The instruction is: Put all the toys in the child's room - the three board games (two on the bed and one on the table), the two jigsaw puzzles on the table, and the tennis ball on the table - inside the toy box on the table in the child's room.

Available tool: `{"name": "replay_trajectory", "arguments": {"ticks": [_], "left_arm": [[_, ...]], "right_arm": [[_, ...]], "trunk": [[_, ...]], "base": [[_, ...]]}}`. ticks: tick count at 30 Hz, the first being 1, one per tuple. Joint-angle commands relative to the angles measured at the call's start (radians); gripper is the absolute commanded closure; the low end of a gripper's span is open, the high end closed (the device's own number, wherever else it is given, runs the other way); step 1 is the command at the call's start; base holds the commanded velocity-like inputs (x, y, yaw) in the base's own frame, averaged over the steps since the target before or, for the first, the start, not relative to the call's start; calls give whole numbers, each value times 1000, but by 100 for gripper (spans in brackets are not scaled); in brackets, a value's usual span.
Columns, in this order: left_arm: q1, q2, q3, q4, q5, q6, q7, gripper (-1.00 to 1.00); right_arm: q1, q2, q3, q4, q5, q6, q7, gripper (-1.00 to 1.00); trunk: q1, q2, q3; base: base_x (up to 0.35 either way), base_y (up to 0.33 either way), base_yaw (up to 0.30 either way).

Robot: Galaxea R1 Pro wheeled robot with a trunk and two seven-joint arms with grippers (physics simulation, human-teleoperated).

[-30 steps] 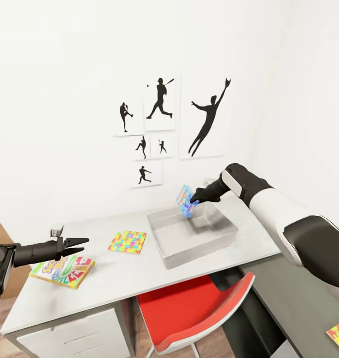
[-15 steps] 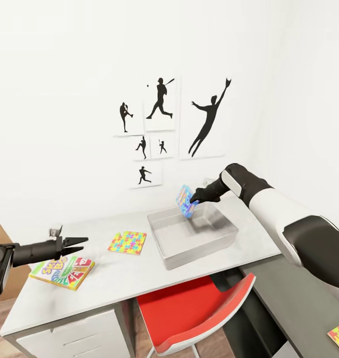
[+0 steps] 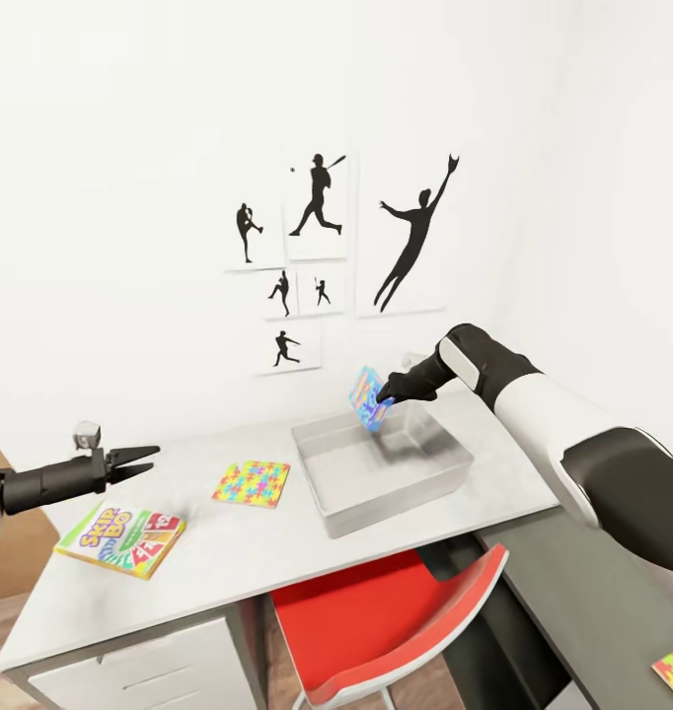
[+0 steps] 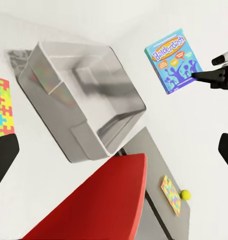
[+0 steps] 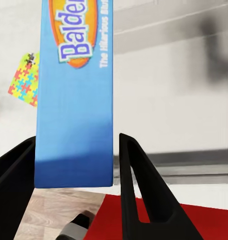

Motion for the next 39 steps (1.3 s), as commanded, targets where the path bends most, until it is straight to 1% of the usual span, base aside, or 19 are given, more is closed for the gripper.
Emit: {"name": "replay_trajectory", "arguments": {"ticks": [1, 16, 24, 30, 34, 39], "left_arm": [[-1, -1, 4, -1, -11, 10, -9, -100], [-2, -3, 8, 0, -10, 9, -9, -100], [-2, -5, 5, 3, -10, 9, -9, -100], [-2, -6, 3, 3, -11, 7, -9, -100], [-2, -7, 3, 6, -11, 6, -9, -100], [-2, -8, 3, 7, -11, 6, -9, -100]], "right_arm": [[-1, 0, 5, -1, 8, 1, 10, 100], [-1, 8, 5, -2, 10, -1, 9, 100], [-1, -1, 4, 0, 8, 1, -20, 100], [-2, -4, 3, 2, 8, 1, -26, 100], [-2, -3, 3, 13, 22, 1, -26, 100], [-2, -4, 3, 29, 27, 1, -21, 100]], "trunk": [[1, -2, -2], [1, -2, -2], [1, -2, -2], [1, -2, -2], [1, -2, -2], [1, -2, -2]], "base": [[137, -84, 0], [31, -18, 0], [71, 0, 0], [8, 0, 0], [0, 0, 0], [0, 0, 0]]}}
